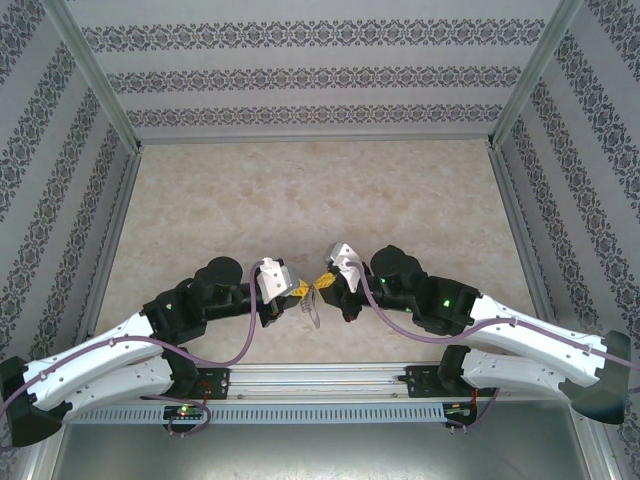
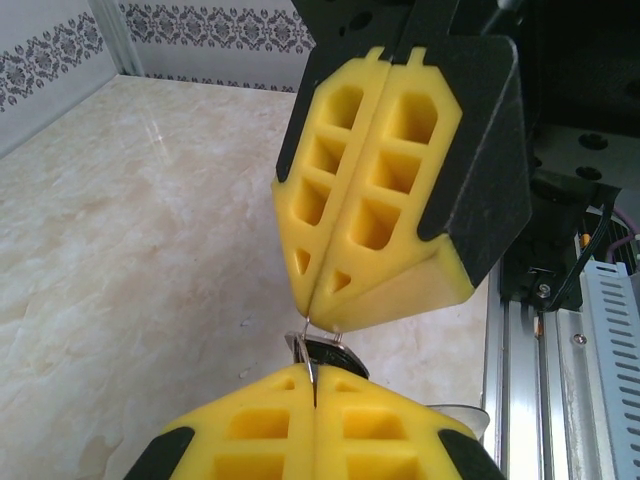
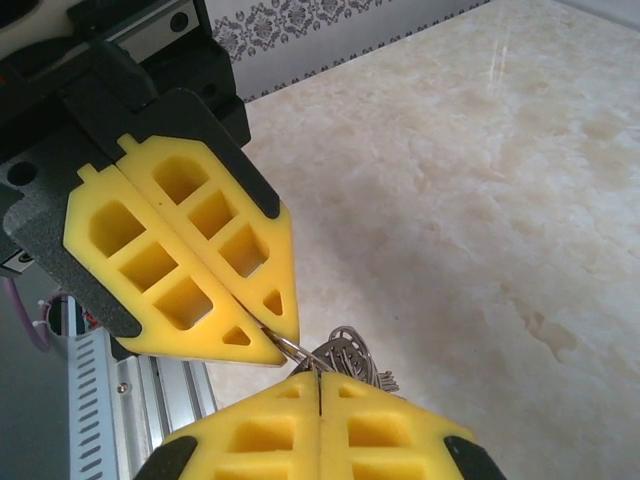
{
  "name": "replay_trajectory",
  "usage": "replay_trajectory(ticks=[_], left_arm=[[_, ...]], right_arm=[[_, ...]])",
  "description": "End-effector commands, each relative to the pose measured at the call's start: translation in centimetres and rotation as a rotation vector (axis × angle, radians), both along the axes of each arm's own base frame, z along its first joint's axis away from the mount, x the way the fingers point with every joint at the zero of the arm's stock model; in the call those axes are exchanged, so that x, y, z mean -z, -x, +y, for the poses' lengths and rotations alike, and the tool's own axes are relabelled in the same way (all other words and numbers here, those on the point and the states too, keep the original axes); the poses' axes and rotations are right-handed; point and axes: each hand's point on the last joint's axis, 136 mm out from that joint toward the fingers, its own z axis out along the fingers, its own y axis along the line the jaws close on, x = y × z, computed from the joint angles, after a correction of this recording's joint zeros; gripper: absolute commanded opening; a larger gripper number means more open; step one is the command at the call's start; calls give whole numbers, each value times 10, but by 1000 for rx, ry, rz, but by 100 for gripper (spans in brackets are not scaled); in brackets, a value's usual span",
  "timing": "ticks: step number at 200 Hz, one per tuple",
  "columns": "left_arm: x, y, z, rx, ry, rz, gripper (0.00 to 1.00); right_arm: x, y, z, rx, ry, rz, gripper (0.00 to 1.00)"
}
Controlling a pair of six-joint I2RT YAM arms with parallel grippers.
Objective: Put the keys on the keyring
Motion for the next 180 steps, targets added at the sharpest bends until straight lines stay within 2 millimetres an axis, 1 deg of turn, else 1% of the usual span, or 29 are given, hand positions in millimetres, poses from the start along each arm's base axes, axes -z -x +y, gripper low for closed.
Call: replay_trajectory(ticks=[1, 180], left_arm=[[-12, 17, -7, 86, 20, -20, 0], [-17, 25, -8, 119, 36, -28, 0]], right_arm=[[-19, -17, -4, 104, -30, -36, 0], [2, -34, -11, 195, 35, 69, 0]])
